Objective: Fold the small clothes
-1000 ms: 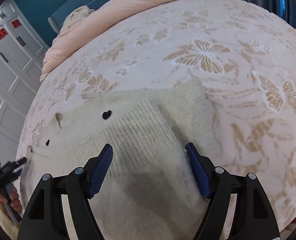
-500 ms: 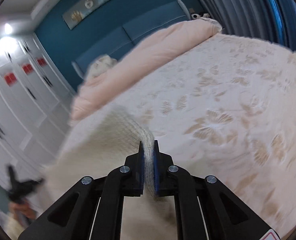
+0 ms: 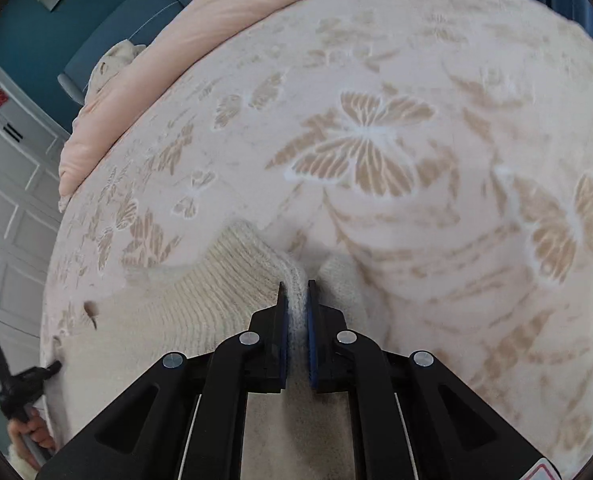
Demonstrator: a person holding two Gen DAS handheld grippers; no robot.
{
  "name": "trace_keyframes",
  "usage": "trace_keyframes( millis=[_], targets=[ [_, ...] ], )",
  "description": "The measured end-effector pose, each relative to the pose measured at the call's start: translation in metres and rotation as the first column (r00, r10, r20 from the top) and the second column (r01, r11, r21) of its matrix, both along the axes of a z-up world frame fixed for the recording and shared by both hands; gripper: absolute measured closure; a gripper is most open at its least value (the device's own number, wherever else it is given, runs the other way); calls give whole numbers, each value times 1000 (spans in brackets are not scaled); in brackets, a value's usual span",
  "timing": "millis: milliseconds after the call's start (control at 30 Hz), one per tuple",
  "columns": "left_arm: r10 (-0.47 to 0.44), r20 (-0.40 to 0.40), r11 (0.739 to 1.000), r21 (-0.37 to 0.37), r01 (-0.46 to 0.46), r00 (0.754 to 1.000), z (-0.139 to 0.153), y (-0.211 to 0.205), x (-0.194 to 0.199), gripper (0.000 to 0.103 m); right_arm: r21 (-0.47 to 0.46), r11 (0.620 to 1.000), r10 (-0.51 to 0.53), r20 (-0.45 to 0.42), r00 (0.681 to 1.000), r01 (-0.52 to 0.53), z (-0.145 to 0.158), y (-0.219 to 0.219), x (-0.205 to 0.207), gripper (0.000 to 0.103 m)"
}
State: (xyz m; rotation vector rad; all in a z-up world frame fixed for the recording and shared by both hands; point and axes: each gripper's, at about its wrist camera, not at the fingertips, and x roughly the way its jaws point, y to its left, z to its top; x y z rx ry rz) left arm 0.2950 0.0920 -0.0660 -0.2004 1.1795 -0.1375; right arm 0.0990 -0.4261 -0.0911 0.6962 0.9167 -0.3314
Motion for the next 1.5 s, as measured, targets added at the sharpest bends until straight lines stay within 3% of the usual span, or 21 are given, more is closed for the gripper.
trace_keyframes(
  millis=[67, 133, 167, 200, 267, 333, 433, 500, 567, 667, 733, 833, 967, 1000, 1133, 1233, 1300, 1367, 1433, 1500],
  targets=[
    [-24, 29, 1000, 15, 24, 999, 4, -5, -6, 88, 1, 1000, 0, 41, 999, 0, 11, 7, -6, 87],
    [-42, 58, 999, 16, 41, 997, 15, -6, -16, 76, -74, 997, 14, 117, 993, -6, 42, 25, -23, 84],
    [-42, 92, 998, 45, 38, 995, 28, -5, -27, 64, -118, 993, 41, 164, 986, -22, 59, 40, -35, 74],
    [-39, 130, 998, 61, 32, 991, 39, -3, -40, 57, -145, 988, 77, 194, 978, -49, 72, 57, -47, 70],
    [-35, 214, 998, 67, 21, 976, 65, -2, -77, 54, -158, 978, 166, 214, 963, -133, 82, 91, -62, 71],
    [-58, 242, 998, 17, 55, 969, 79, -10, -113, 46, -133, 961, 264, 194, 945, -241, 78, 136, -73, 72],
    [-105, 212, 990, -68, 122, 972, 73, -41, -166, 43, -36, 916, 401, 166, 901, -401, 50, 212, -79, 86],
    [-147, 177, 987, -35, 155, 973, 54, -64, -186, 43, -39, 883, 469, 135, 873, -468, 33, 257, -74, 91],
    [-157, 105, 988, 10, 157, 982, 30, -76, -193, 43, -52, 876, 483, 106, 869, -480, 21, 272, -69, 92],
    [-115, 72, 993, 50, 111, 991, 11, -62, -193, 43, -88, 903, 427, 56, 903, -421, 12, 252, -74, 99],
    [-82, 65, 995, 70, 78, 994, 5, -41, -189, 43, -103, 942, 324, 24, 946, -320, 9, 208, -91, 101],
    [-39, 70, 997, 75, 34, 997, 3, -13, -194, 43, -101, 980, 169, -16, 986, -169, 0, 144, -128, 103],
    [-41, 69, 998, 53, 38, 997, 3, 10, -200, 48, 25, 998, 63, 14, 998, -63, -4, 95, -169, 103],
    [-38, 73, 999, 39, 35, 997, 8, 11, -202, 48, -21, 998, 51, -17, 999, -51, 3, 95, -169, 103],
    [9, 132, 1000, -22, -6, 991, 40, 15, -191, 35, -60, 997, 52, 52, 997, -49, 34, 92, -151, 80],
    [19, 164, 1000, -5, -19, 986, 56, 10, -155, 27, -149, 988, 45, 71, 996, -34, 56, 81, -114, 35],
    [30, 198, 998, 41, -39, 980, 59, 3, -129, 19, -228, 972, 71, 48, 996, -58, 59, 75, -76, 31],
    [34, 176, 994, 96, -51, 984, 49, -3, -101, 20, -275, 958, 78, -35, 996, -85, 45, 71, -34, 30],
    [15, 108, 992, 120, -28, 994, 28, -10, -75, 38, -281, 953, 84, -116, 990, -114, 27, 67, -6, 30],
    [-7, 62, 984, 179, -4, 998, 14, -15, -63, 76, -251, 957, 107, -168, 980, -148, 9, 69, 6, 47]
  ],
)
